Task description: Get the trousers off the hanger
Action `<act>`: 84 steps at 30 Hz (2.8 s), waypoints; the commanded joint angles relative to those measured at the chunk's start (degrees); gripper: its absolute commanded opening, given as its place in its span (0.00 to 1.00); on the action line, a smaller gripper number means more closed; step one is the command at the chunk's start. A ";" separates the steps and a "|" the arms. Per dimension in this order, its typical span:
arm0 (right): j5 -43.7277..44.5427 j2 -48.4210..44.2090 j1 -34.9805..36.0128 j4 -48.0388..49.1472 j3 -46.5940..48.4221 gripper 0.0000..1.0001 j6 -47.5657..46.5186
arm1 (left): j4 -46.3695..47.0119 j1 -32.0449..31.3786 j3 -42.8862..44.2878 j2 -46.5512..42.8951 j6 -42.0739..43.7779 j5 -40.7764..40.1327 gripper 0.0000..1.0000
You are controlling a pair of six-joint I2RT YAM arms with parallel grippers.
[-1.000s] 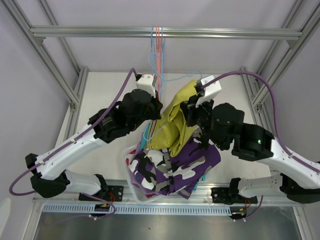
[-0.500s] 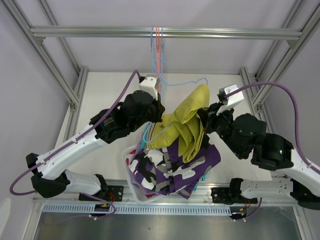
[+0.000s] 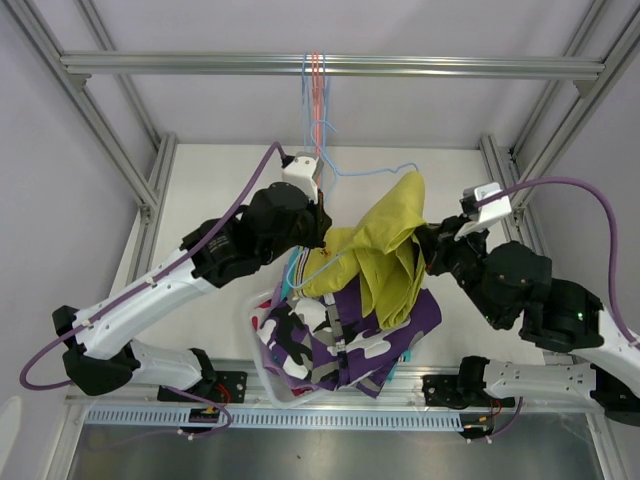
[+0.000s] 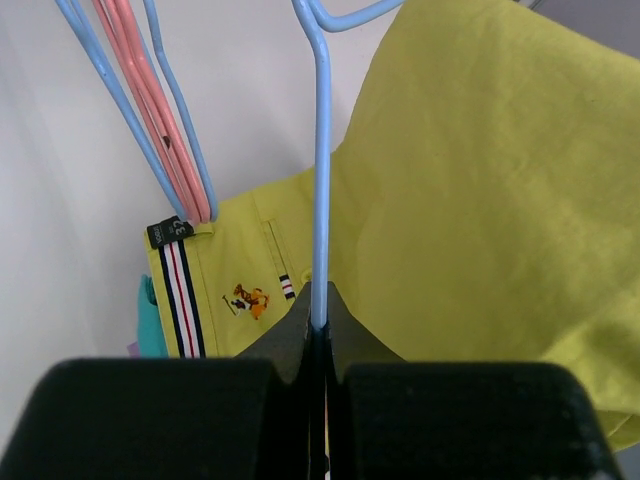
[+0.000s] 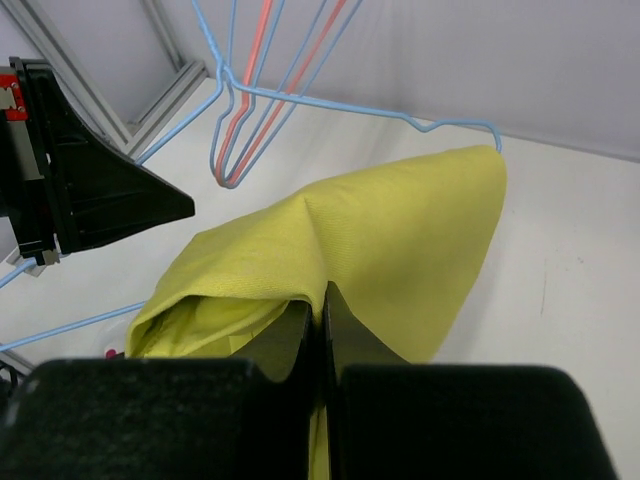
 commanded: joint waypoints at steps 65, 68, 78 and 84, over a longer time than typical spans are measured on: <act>3.15 3.97 0.04 -2.18 -12.88 0.77 9.65 | 2.57 0.10 0.32 -0.72 3.31 -2.63 0.00; 3.24 4.59 0.39 -1.48 -13.23 0.78 9.39 | 2.57 0.10 0.32 -0.72 3.40 -2.63 0.00; 8.87 6.97 4.43 1.14 -17.35 0.80 8.16 | 2.57 0.10 0.32 -0.90 3.58 -2.72 0.00; 9.92 5.83 5.31 5.19 -21.66 0.82 6.31 | 2.65 0.19 0.41 -0.90 3.58 -2.72 0.00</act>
